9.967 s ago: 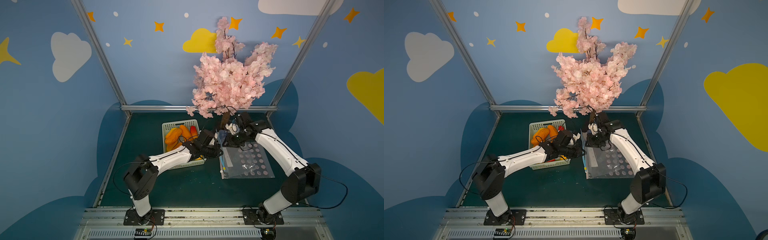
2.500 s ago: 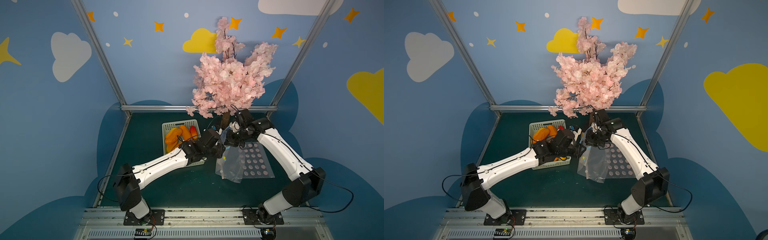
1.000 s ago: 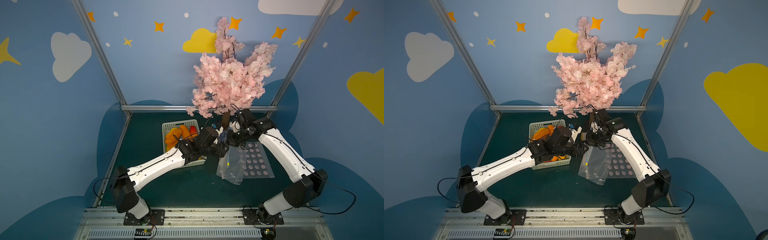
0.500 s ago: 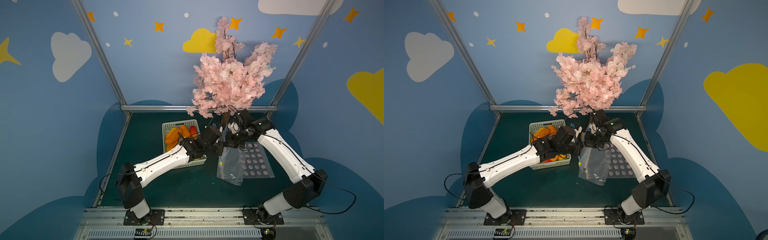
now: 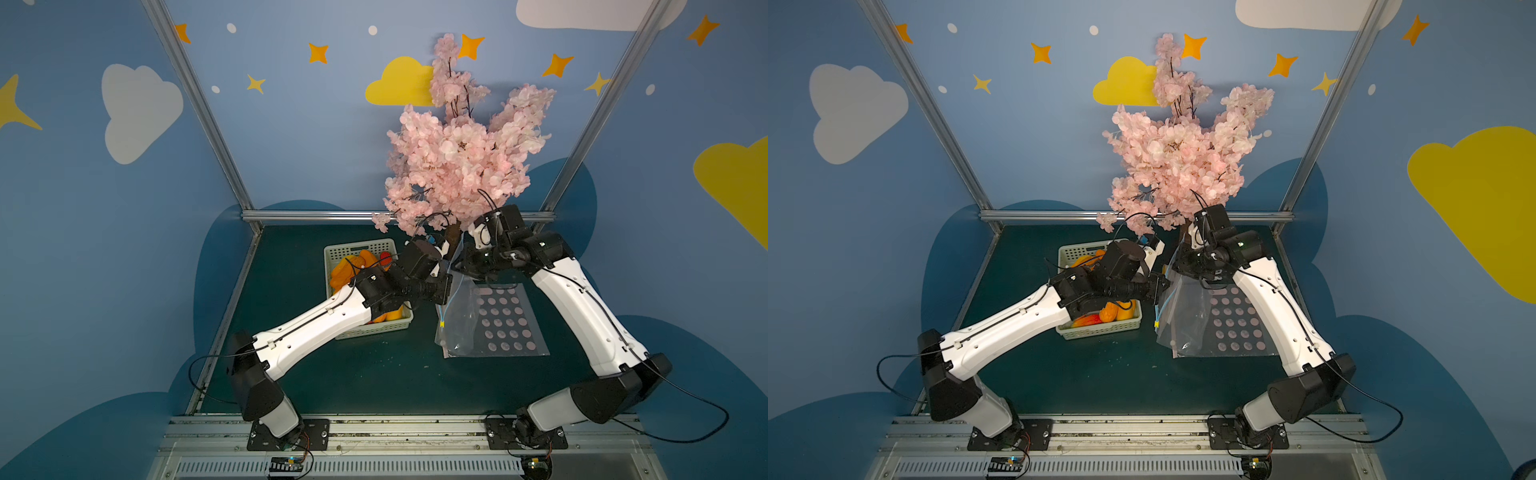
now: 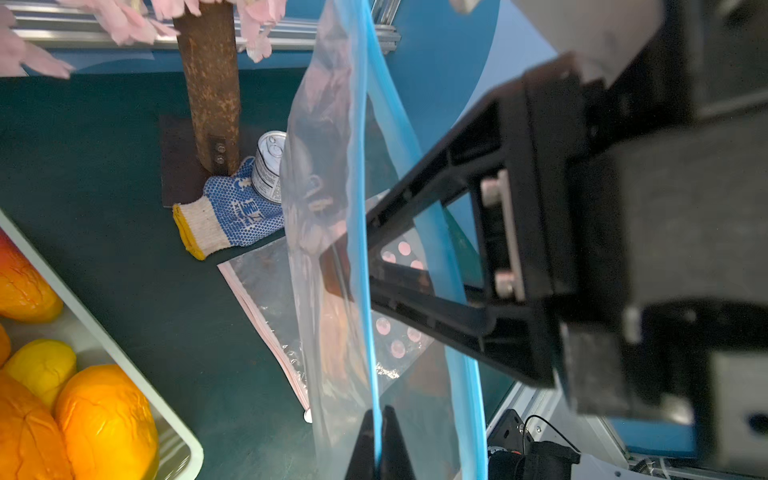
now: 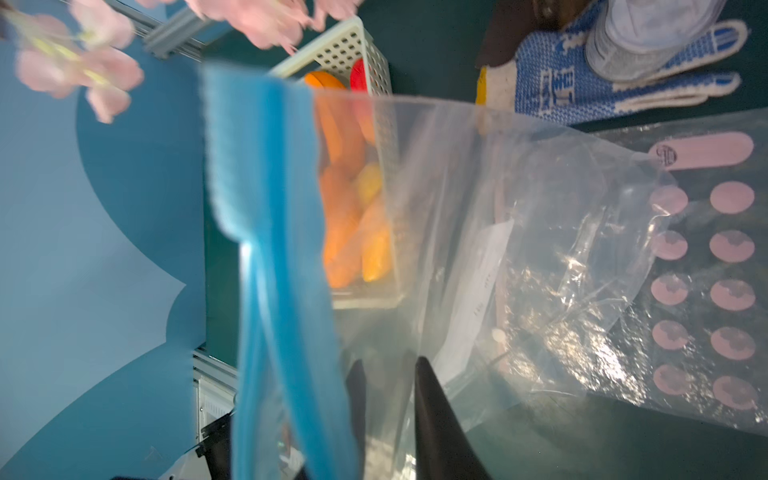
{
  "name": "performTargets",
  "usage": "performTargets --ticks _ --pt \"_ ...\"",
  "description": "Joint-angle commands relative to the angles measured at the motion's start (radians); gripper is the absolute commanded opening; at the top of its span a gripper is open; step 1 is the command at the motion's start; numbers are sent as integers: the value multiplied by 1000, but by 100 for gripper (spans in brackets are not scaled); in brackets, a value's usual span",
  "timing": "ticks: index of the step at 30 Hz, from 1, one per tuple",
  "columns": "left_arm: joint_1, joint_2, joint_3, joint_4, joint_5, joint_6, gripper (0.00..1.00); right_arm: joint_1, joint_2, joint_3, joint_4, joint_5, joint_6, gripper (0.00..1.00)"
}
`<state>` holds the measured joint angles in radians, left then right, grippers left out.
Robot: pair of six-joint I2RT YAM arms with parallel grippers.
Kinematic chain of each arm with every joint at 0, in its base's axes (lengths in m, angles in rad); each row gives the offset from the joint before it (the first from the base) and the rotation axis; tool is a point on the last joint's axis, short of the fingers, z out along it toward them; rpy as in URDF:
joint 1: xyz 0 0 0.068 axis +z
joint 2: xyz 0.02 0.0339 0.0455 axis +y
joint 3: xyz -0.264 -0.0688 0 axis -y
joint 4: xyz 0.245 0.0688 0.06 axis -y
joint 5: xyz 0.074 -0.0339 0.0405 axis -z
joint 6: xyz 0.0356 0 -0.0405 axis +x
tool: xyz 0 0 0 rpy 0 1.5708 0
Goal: Place the mango in a zip-top bag and seal the zipper
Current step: Open the zipper of the food storage bag at the center of the board.
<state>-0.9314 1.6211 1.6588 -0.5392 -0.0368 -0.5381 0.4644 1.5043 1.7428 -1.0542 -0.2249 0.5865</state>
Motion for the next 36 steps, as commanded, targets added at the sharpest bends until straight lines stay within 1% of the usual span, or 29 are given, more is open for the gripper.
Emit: performTargets --ticks 1,4,8,10,13,17,18,19,20,21,22,24,25,30,33,34,35,36 --pt "4 -33 84 -92 -8 27 3 4 -7 63 -6 11 7 24" --pt "8 -23 131 -156 -11 31 3 5 -3 104 -24 9 13 25" --pt "10 -17 151 -199 -16 29 3 3 2 108 -39 5 15 23" --pt "10 -6 171 -234 -26 28 3 5 -11 100 -31 7 12 28" --pt "12 -4 169 -234 -16 24 3 4 -16 97 -31 3 6 35" --pt "9 3 158 -208 13 12 3 4 -21 57 -10 -7 6 36" --pt "9 2 152 -197 20 10 3 4 -22 39 2 -9 7 34" --pt "9 3 146 -185 26 6 3 4 -26 21 11 -10 10 26" --pt "9 5 144 -180 28 2 3 4 -29 11 13 -6 12 16" --pt "8 8 148 -177 31 -1 3 4 -33 4 15 3 12 9" --pt "8 13 151 -180 32 -4 3 5 -43 -1 14 14 12 7" --pt "8 21 154 -183 33 -14 3 1 -56 -3 6 28 6 10" --pt "10 25 158 -190 28 -18 3 -1 -61 -3 1 31 0 12" --pt "15 46 192 -264 -51 -38 3 -10 -75 -6 -25 28 -16 25" --pt "20 55 204 -268 -35 -34 3 -14 -87 -20 -14 21 -14 34" --pt "21 58 209 -265 -25 -32 3 -15 -88 -26 -8 18 -12 35" --pt "21 60 210 -257 -11 -30 3 -17 -87 -32 -3 16 -14 34" --pt "20 63 207 -250 -4 -32 3 -18 -83 -36 3 13 -14 30"
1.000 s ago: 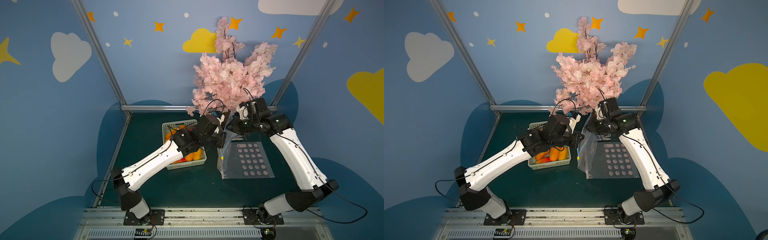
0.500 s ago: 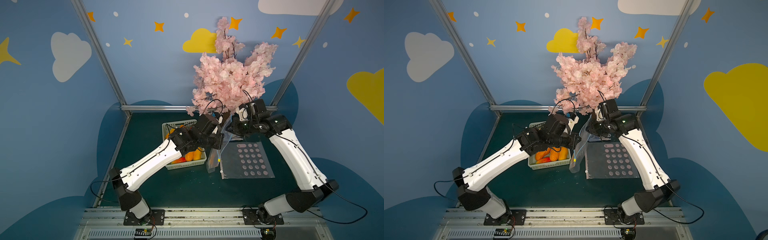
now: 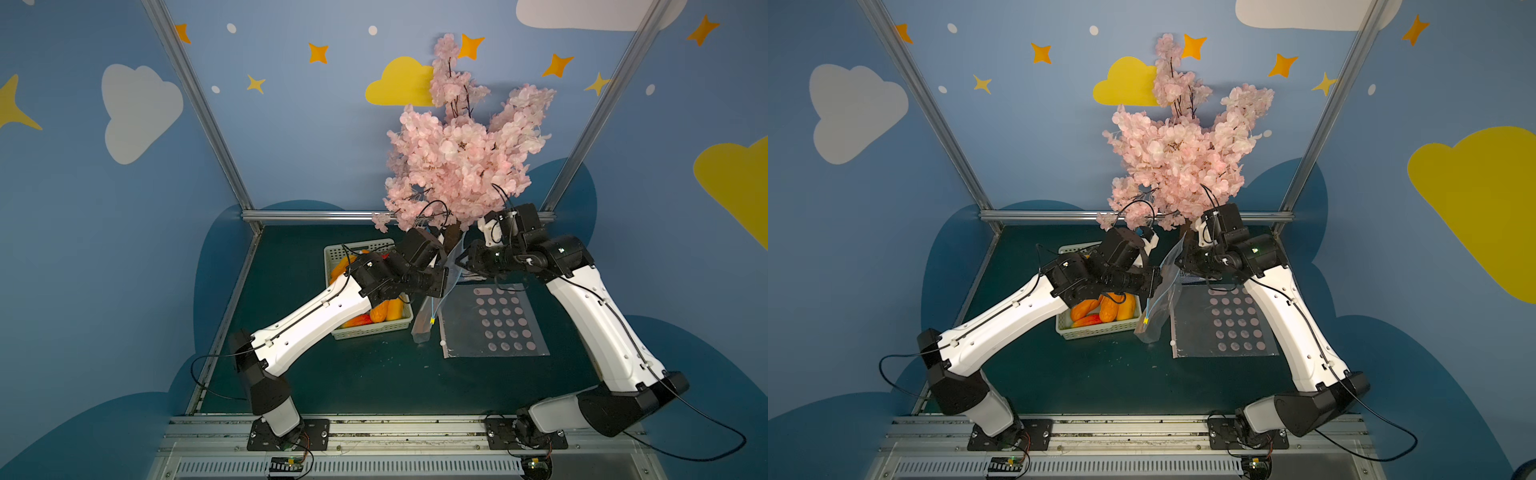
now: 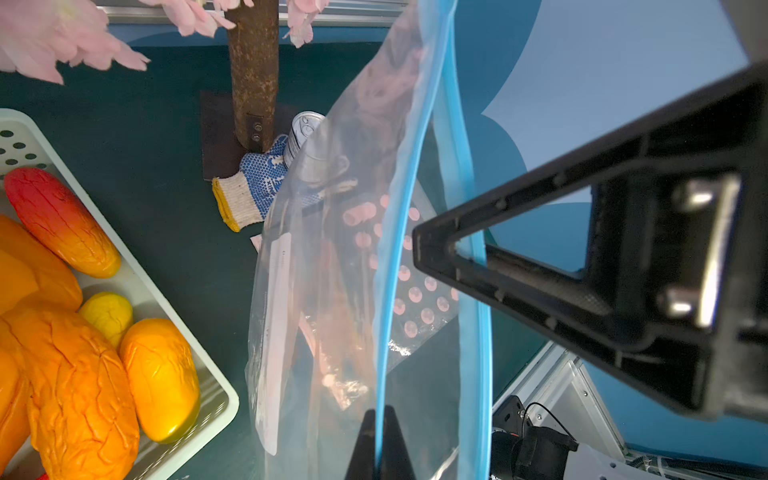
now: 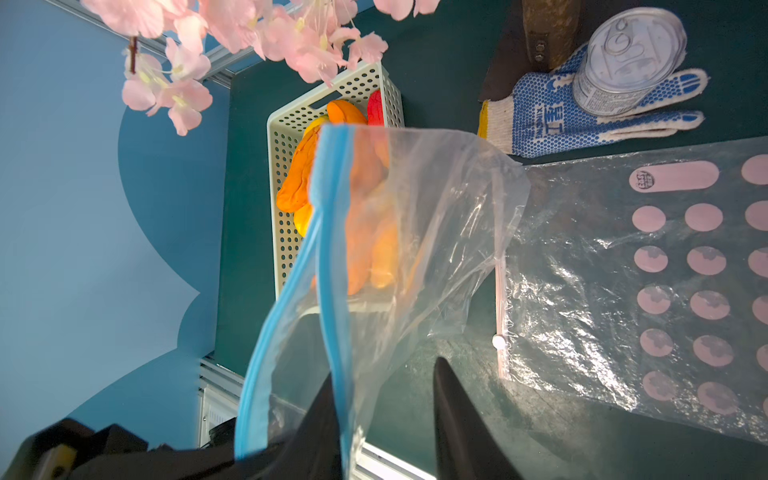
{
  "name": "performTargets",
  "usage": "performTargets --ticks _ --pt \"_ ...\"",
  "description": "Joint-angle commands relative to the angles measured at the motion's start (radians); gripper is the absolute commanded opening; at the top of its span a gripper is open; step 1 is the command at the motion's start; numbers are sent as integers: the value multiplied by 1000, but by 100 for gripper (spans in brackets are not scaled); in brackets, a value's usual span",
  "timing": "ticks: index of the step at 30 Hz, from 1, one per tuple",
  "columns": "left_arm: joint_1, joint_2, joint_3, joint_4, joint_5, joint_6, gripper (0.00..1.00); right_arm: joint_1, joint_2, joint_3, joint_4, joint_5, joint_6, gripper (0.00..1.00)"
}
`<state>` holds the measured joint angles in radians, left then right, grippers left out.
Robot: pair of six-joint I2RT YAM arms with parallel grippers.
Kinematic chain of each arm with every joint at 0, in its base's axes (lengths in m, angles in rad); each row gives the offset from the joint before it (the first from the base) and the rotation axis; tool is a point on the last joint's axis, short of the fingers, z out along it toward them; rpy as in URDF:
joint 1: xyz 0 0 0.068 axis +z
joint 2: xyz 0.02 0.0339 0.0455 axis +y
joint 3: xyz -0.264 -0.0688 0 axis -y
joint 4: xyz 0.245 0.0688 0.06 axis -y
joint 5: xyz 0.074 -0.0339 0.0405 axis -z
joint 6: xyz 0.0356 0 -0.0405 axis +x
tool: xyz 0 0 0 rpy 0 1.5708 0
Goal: Place the mango in a zip-top bag and seal the zipper
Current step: Open the zipper of the food storage bag at the center of the board.
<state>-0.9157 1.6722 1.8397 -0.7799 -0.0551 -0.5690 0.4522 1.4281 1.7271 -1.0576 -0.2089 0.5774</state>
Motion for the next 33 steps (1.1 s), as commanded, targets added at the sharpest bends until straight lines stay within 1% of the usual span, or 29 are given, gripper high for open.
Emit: performTargets --ticks 1,3,5,7,9,11,15,16,19,23,26,27,29,31,33 --pt "4 11 27 -6 17 -3 3 -7 -1 -21 4 -3 -4 22" --pt "6 15 29 -5 17 -7 3 -7 1 -25 10 -1 -1 17" --pt "6 14 29 -1 17 -11 3 -8 0 -33 16 2 -1 7" --pt "5 12 24 7 20 -11 3 -10 -1 -42 20 6 -1 0" --pt "11 11 28 -3 15 -15 3 -9 -7 -50 18 23 1 0" --pt "20 13 33 -34 -14 -31 3 -9 -18 -63 18 52 3 0" --pt "54 13 45 -148 -135 -80 3 -11 -26 -68 -16 91 -16 0" --pt "65 15 50 -170 -149 -93 3 -10 -23 -62 -27 94 -22 0" --pt "87 24 59 -185 -164 -108 3 7 -12 -48 -50 106 -36 0" --pt "87 69 105 -235 -179 -135 3 34 24 -37 -77 121 -16 0" --pt "94 109 140 -319 -240 -165 3 49 52 -14 -104 166 14 0" --pt "104 115 134 -331 -253 -172 6 56 66 2 -117 185 23 0" --pt "134 112 92 -312 -241 -195 13 67 104 34 -132 193 31 0" --pt "166 97 25 -251 -203 -221 16 81 148 61 -139 181 53 0" --pt "200 79 -39 -176 -171 -256 16 111 185 65 -135 180 60 0"
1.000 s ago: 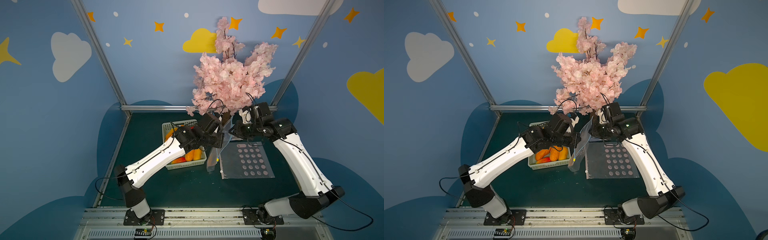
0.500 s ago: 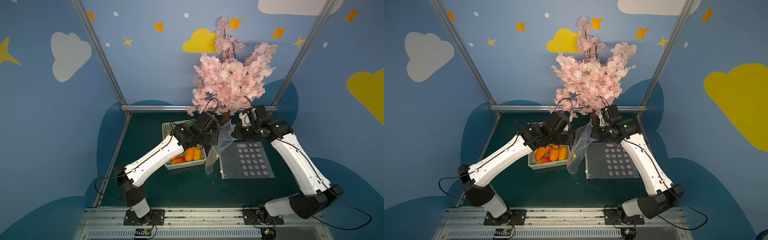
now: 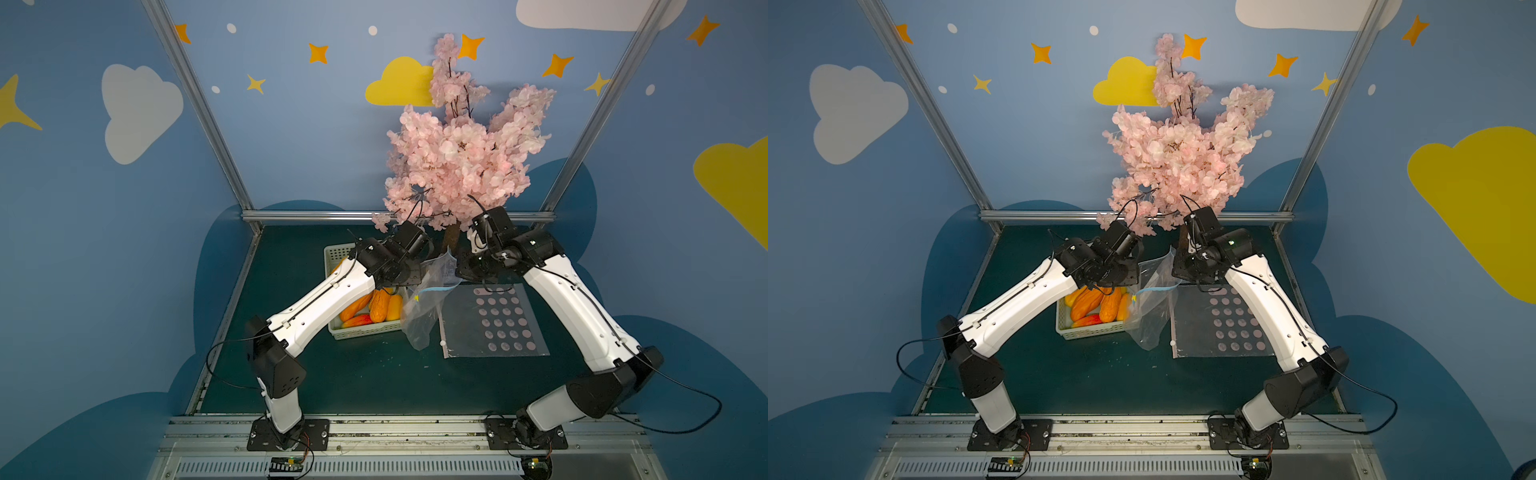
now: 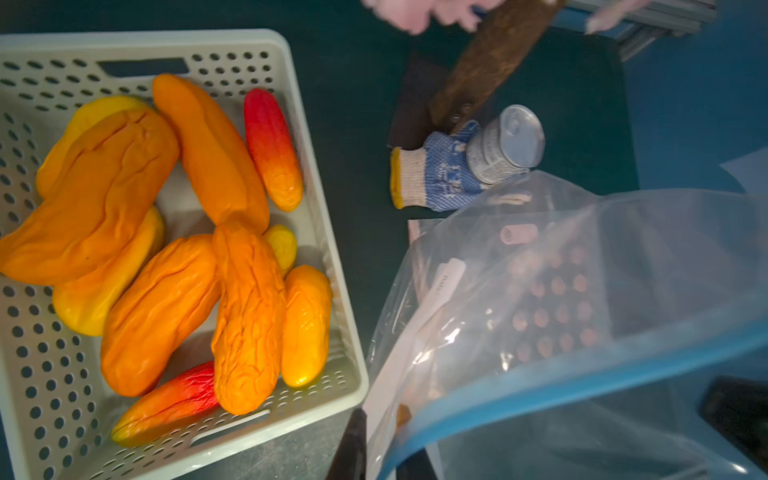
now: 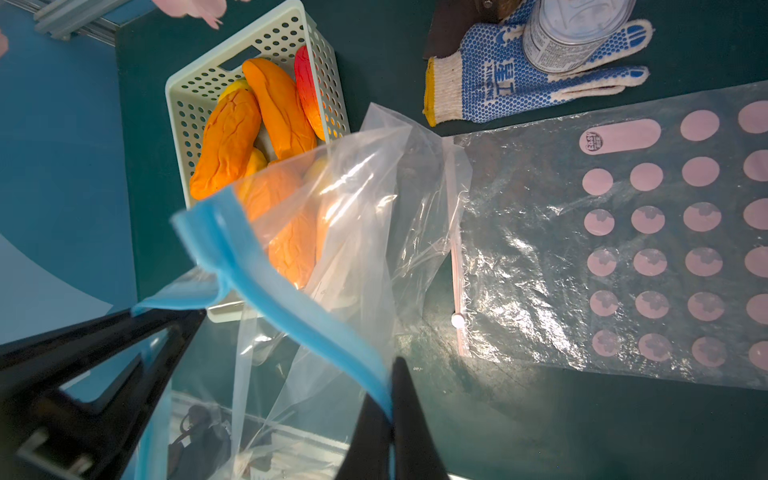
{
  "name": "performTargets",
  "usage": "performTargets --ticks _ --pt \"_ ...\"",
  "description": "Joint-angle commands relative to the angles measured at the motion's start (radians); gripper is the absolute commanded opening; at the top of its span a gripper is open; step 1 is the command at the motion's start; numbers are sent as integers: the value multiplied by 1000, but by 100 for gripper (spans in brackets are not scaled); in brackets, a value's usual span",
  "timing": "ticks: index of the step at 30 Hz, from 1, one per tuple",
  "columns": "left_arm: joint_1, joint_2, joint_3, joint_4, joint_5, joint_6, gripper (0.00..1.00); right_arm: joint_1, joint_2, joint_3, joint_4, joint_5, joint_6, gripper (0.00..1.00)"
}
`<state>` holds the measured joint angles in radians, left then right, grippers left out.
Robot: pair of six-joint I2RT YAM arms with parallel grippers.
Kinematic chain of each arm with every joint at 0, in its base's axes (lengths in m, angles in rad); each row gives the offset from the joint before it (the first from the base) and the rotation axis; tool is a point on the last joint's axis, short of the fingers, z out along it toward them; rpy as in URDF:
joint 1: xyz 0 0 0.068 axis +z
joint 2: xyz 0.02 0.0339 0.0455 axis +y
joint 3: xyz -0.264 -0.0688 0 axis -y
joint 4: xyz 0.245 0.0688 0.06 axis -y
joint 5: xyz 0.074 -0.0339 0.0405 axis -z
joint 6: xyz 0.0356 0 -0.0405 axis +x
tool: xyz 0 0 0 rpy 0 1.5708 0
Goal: Place the mango in a zip-top bag and seal the zipper
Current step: Open the zipper of the food storage bag at the center of the board.
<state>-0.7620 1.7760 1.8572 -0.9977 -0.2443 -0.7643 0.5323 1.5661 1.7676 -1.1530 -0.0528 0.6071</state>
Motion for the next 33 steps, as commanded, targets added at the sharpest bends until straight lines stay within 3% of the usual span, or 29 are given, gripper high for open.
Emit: performTargets --ticks 1,6,11,17,21,23,30,33 --pt "60 -28 -74 57 24 -79 16 42 60 19 -36 16 29 0" --pt "139 -64 -169 179 96 -156 10 86 101 -35 6 -41 -10 0" --pt "161 -72 -208 246 153 -165 3 117 130 -48 48 -93 -54 0" --pt "175 -82 -240 309 183 -176 4 133 156 -40 33 -124 -70 0" --pt "180 -96 -236 244 227 -176 39 103 177 23 -36 -37 -23 0" --pt "178 -125 -259 216 246 -175 50 90 196 59 -57 -24 -5 0" --pt "186 -299 -354 170 214 -149 67 87 266 151 -106 -16 38 0" --pt "206 -355 -379 145 183 -138 69 90 280 165 -106 -9 43 0"
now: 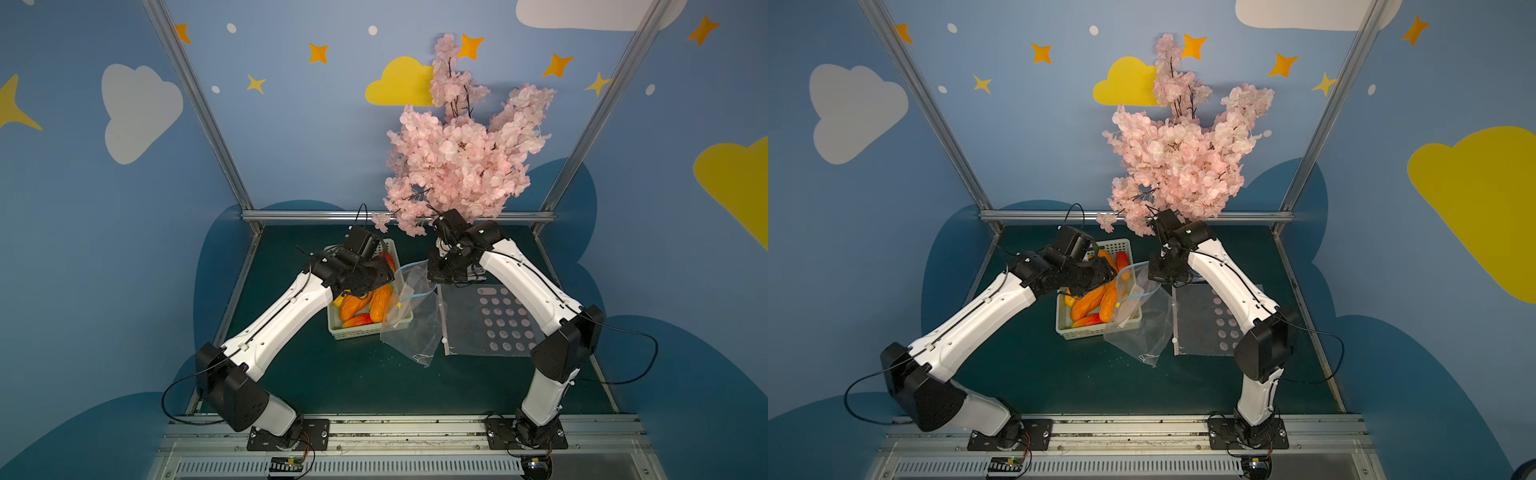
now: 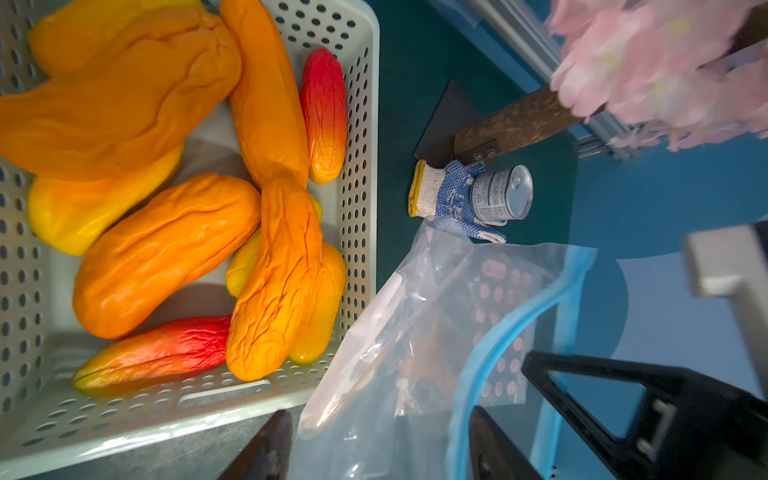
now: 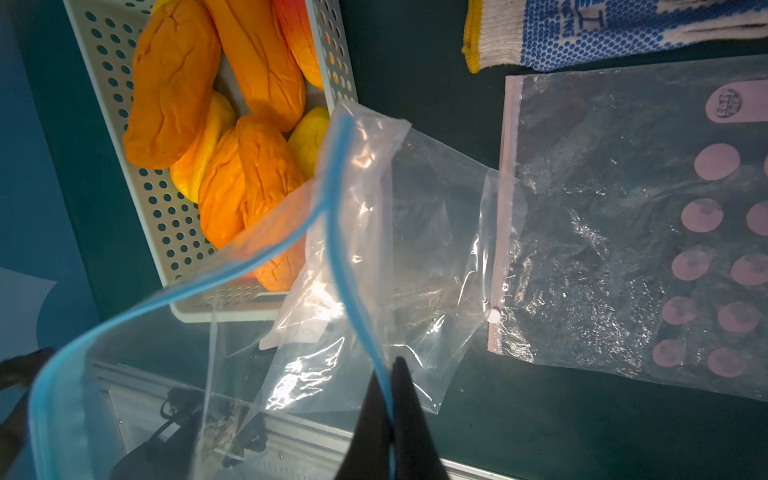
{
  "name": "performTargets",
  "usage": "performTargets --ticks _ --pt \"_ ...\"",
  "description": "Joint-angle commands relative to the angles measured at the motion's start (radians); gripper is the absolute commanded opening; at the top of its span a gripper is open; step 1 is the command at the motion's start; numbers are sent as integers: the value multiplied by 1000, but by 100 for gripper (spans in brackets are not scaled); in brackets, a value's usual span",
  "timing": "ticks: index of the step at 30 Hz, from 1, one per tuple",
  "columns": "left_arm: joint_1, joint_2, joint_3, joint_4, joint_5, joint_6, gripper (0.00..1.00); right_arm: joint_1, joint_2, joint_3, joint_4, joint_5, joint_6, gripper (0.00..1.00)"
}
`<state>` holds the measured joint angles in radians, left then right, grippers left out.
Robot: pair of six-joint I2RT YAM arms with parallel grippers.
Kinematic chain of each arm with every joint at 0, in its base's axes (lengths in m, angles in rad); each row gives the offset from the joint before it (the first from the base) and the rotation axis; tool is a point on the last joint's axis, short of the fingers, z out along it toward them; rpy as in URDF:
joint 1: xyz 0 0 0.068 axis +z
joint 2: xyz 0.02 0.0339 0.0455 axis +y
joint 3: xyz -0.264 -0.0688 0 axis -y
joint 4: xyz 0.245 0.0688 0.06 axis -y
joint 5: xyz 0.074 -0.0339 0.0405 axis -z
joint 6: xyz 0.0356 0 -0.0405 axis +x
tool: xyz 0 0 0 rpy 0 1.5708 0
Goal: Place the mango in a zip-top bag and seal the zipper
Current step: Open the zipper of the food storage bag at the center of the board, then pick up the mango from the basket.
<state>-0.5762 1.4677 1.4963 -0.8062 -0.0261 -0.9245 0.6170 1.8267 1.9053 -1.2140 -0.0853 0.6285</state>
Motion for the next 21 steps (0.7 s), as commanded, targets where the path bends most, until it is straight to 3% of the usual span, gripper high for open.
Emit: performTargets --ticks 1,6,9,16,21 --pt "30 -63 -35 -45 -41 23 69 7 23 29 -44 26 23 0" --pt "124 -96 -113 -28 -43 35 72 12 28 32 -40 33 29 0" --pt "166 3 -88 -25 30 46 76 16 31 32 -29 29 32 0" --pt "113 288 22 -61 112 127 78 21 42 44 -26 25 34 0" --pt "98 371 60 -35 41 186 81 20 42 51 -26 19 34 0"
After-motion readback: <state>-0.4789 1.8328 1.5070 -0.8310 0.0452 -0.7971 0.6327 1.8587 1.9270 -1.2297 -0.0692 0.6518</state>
